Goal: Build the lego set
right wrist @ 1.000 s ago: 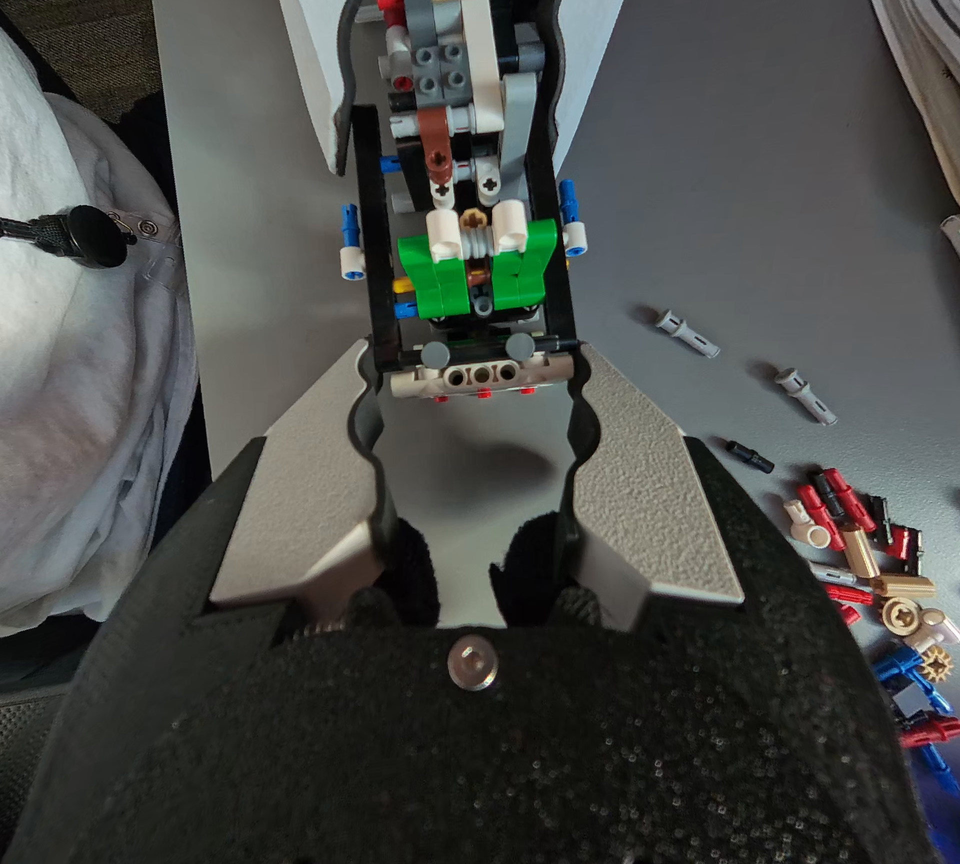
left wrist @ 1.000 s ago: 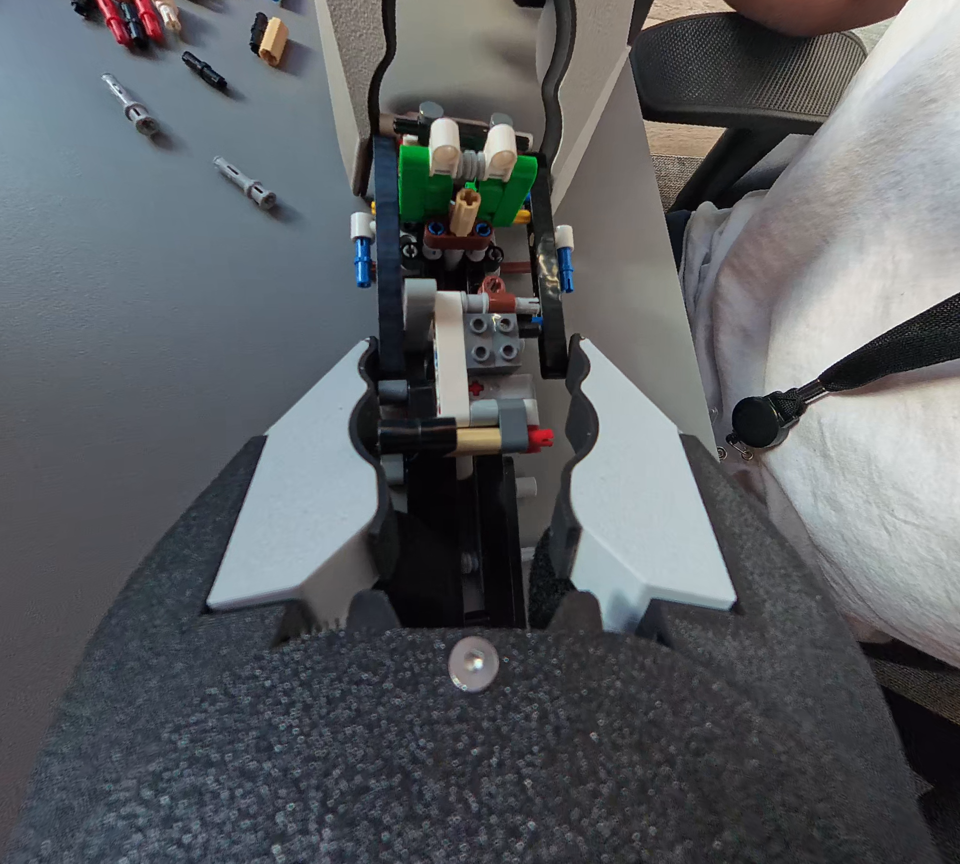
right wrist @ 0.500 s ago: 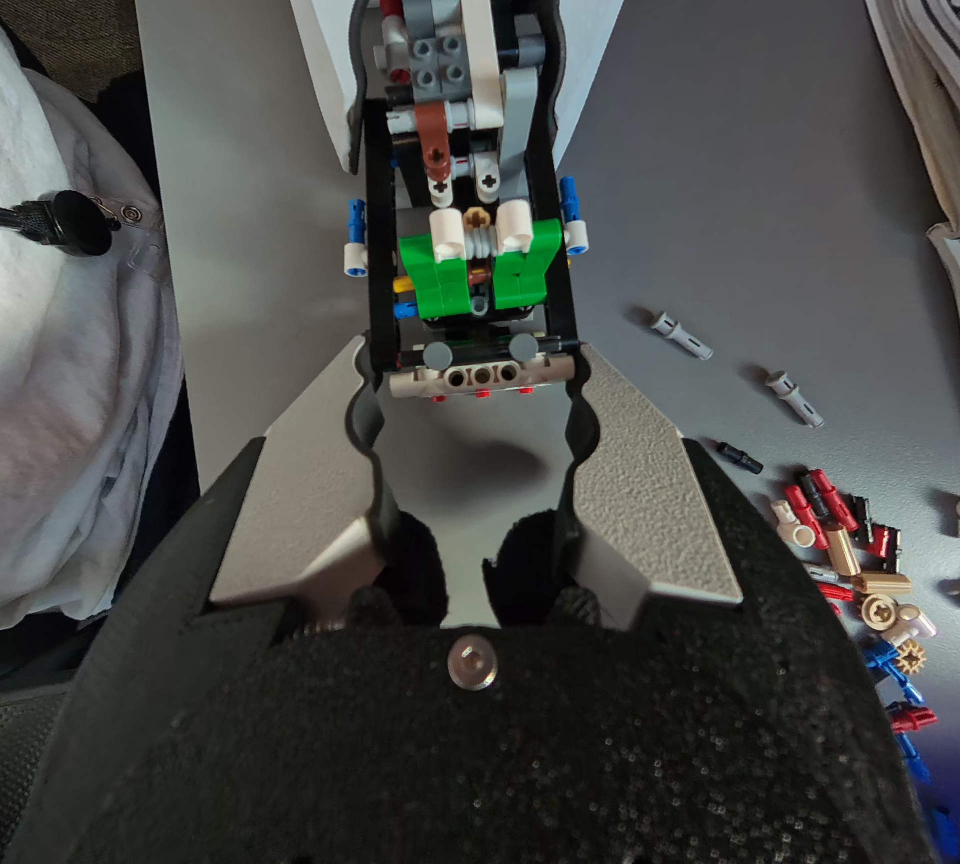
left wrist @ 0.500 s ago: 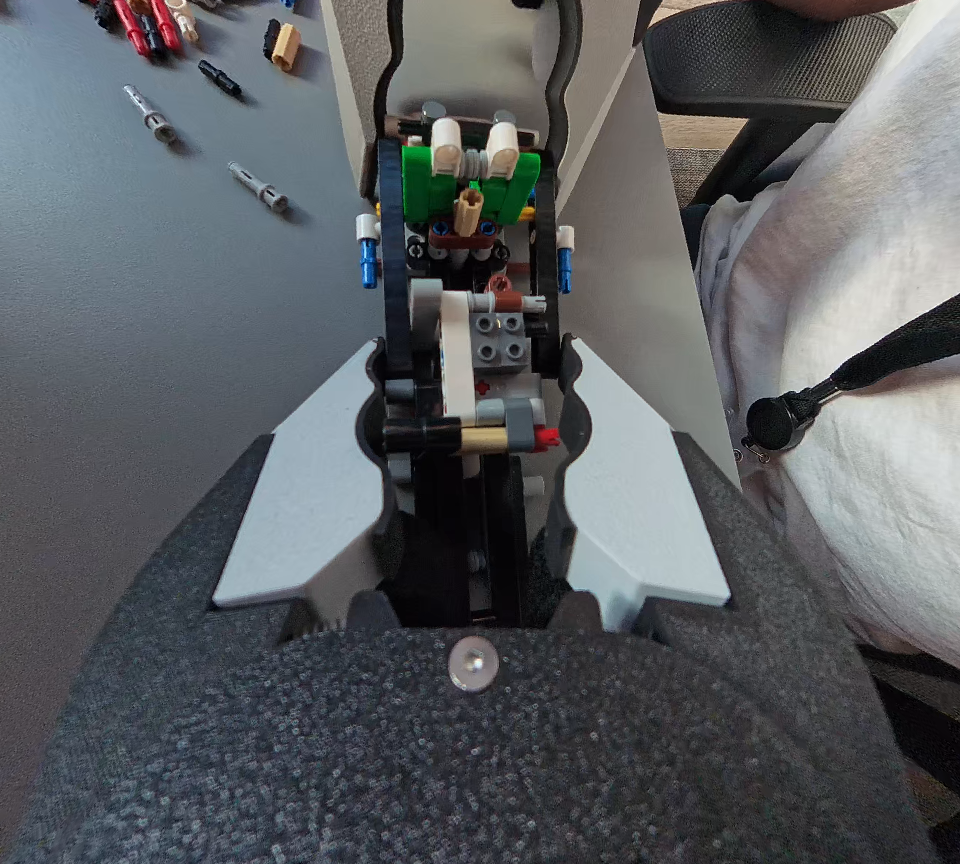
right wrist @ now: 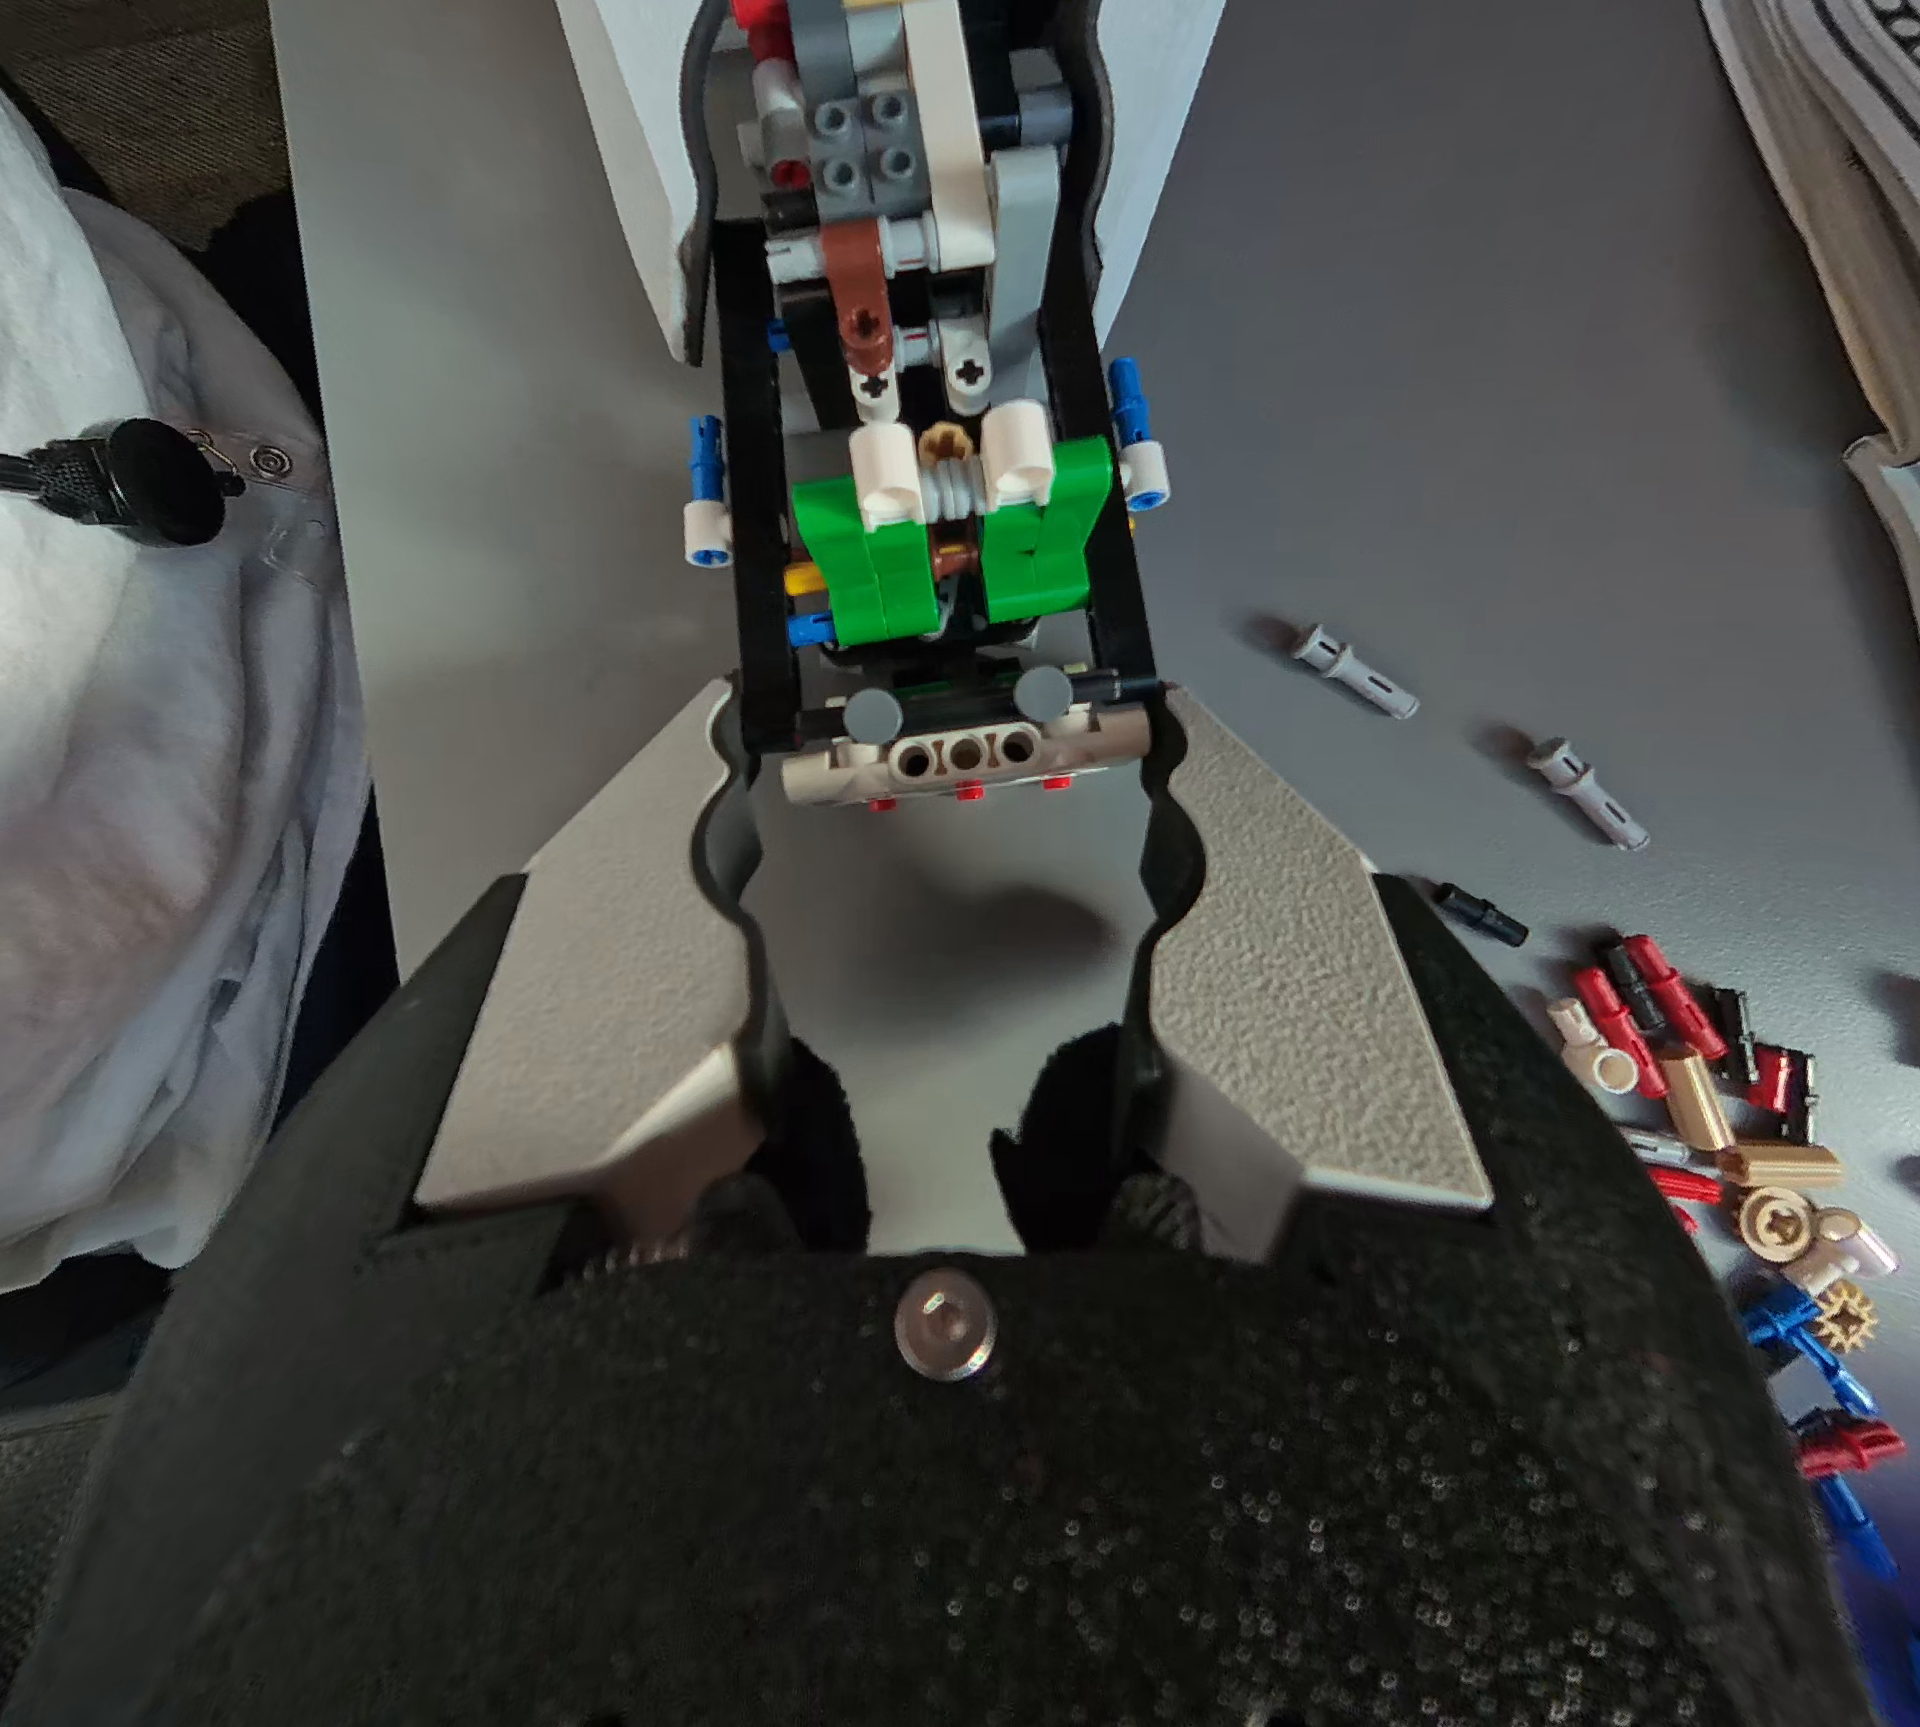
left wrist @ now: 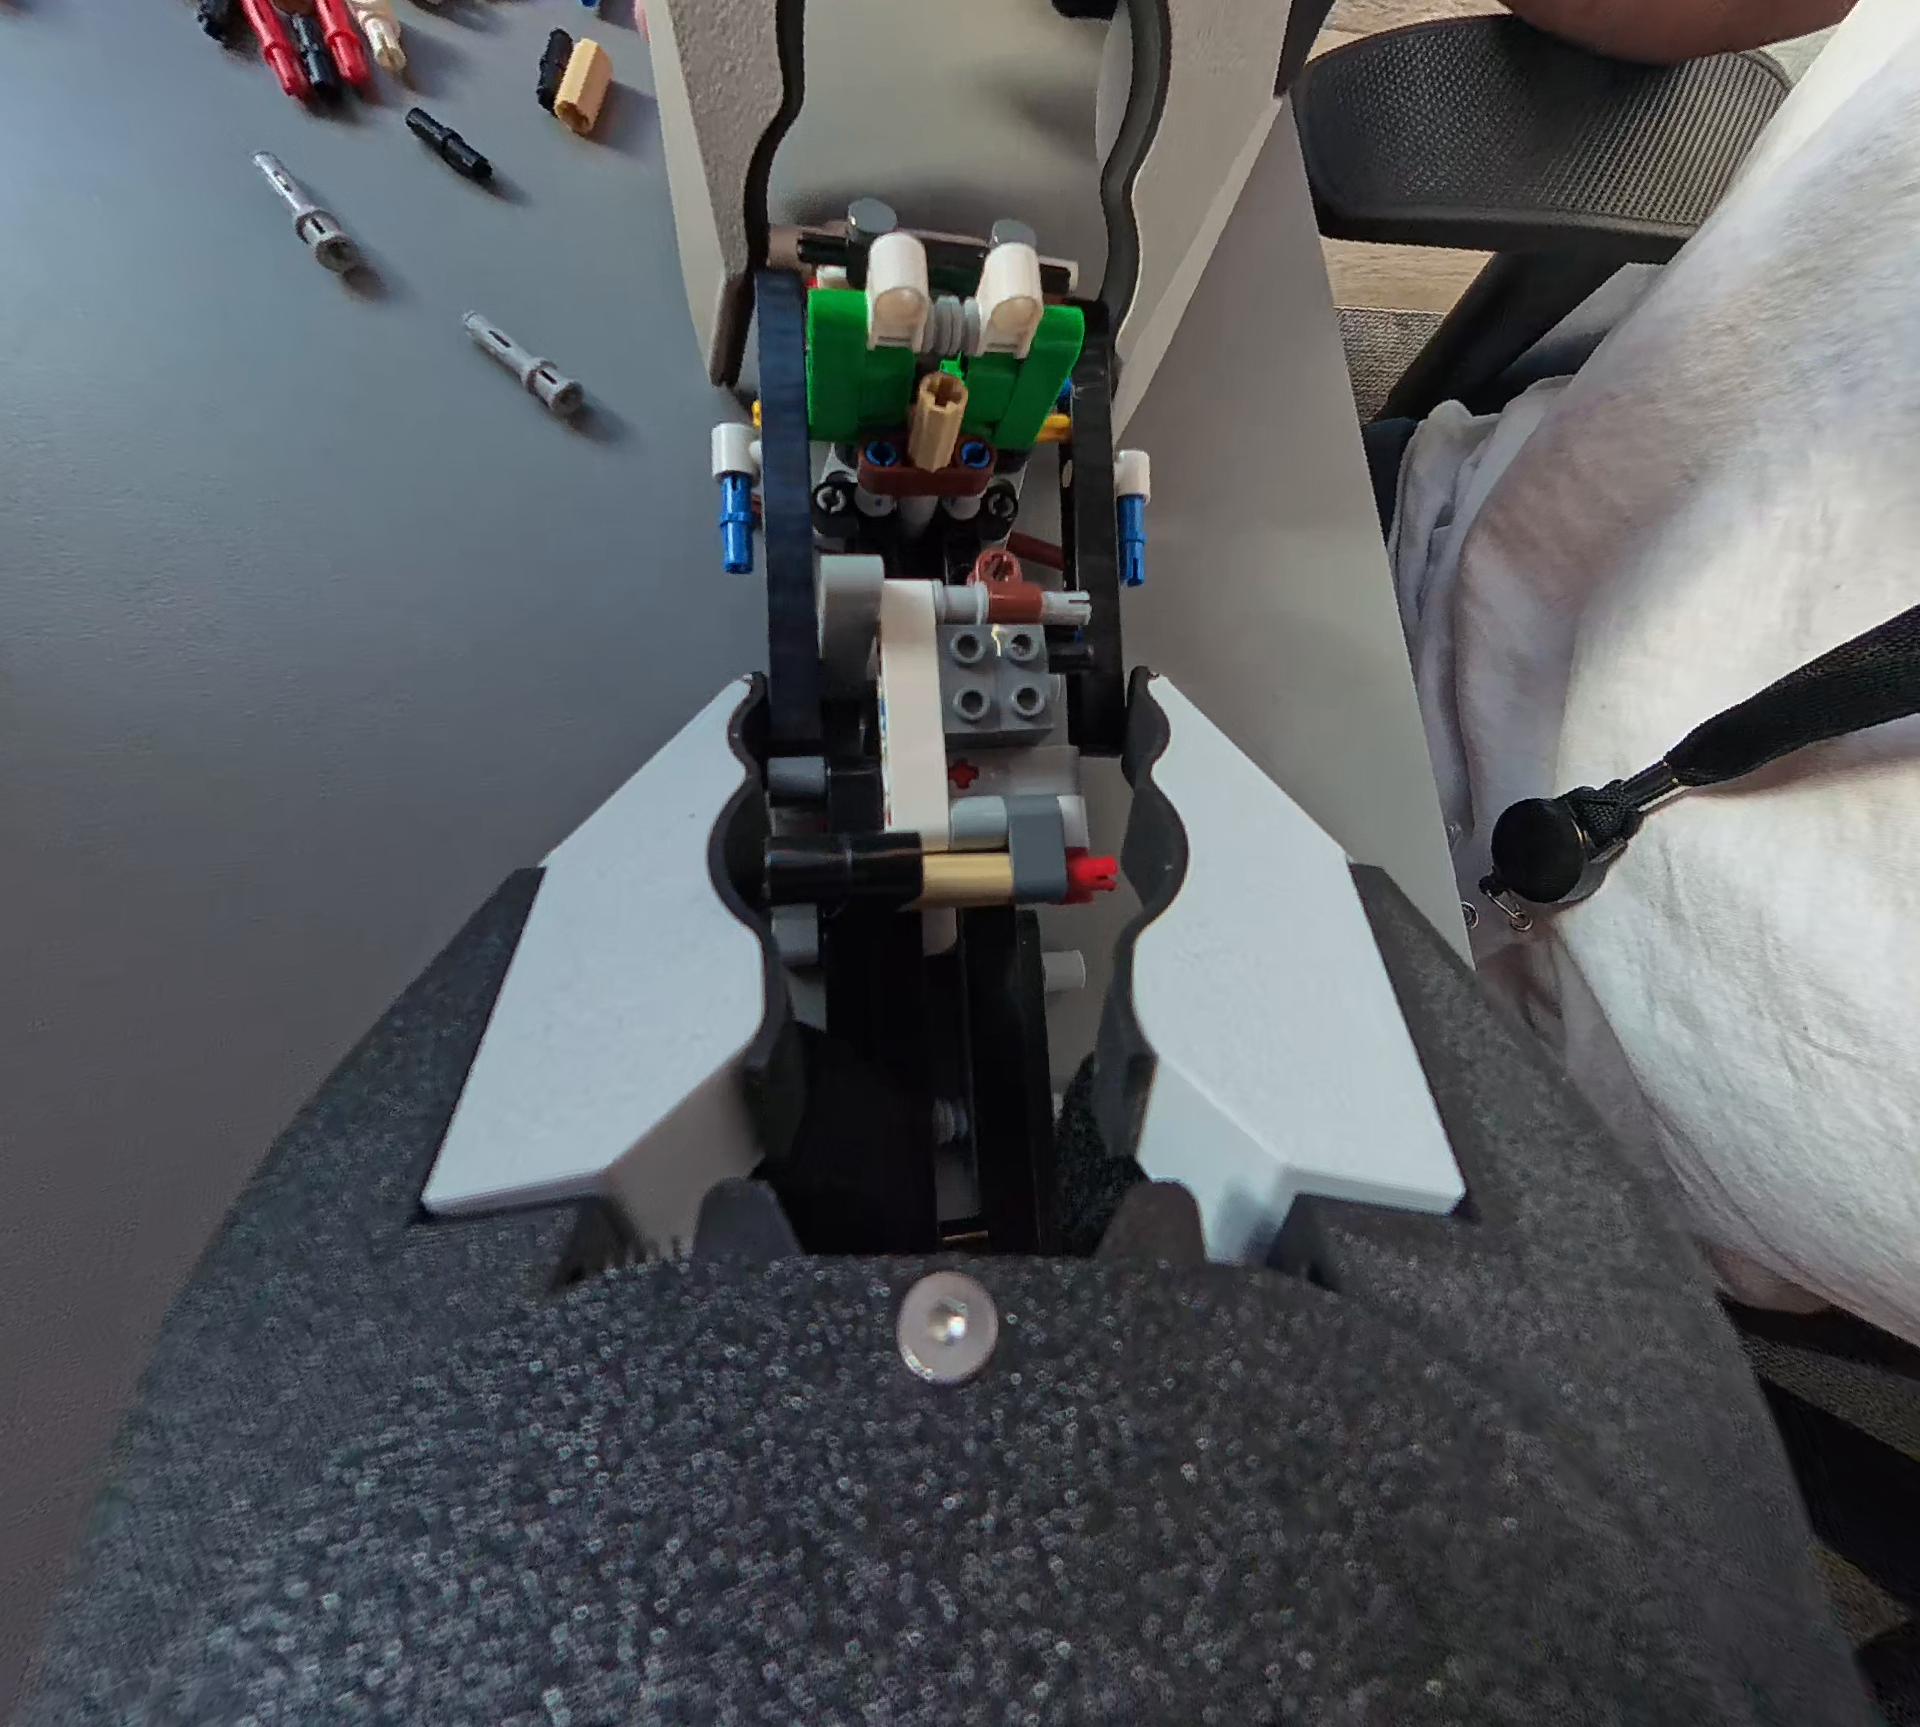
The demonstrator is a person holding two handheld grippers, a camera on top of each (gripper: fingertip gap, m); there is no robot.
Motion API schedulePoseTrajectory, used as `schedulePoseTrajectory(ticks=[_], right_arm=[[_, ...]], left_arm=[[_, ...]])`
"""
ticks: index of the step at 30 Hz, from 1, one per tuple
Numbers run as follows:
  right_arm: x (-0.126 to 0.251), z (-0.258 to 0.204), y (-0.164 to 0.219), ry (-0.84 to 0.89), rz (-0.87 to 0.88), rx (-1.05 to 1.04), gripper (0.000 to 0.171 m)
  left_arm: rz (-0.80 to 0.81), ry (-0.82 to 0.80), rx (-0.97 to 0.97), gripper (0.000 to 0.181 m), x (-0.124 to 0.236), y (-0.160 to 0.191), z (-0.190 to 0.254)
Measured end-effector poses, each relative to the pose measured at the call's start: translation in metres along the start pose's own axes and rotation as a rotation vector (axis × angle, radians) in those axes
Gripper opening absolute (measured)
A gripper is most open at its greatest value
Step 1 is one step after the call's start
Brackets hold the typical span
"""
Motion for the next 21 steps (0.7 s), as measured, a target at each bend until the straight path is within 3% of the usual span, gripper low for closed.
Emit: schedulePoseTrajectory(ticks=[7, 12, 21], right_arm=[[0.007, -0.003, -0.007, 0.046, -0.006, 0.000, 0.083], [0.006, -0.005, -0.018, 0.041, -0.069, 0.016, 0.072], [0.006, -0.004, -0.023, 0.019, -0.170, 0.061, 0.068]], left_arm=[[0.000, 0.001, 0.002, 0.066, 0.000, 0.000, 0.000], [-0.001, -0.005, -0.004, 0.066, 0.000, 0.000, 0.000], [-0.007, -0.018, -0.017, 0.067, -0.001, 0.000, 0.001]])
Point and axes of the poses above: each gripper's, where its closed fingertips meet, x back along the fingers, y out of its underside, z = x × y across the jaws, the point moved 8 cm from there along x, back along the fingers, and after that the axes turned 8 degrees about -x, right-handed, at the moved point
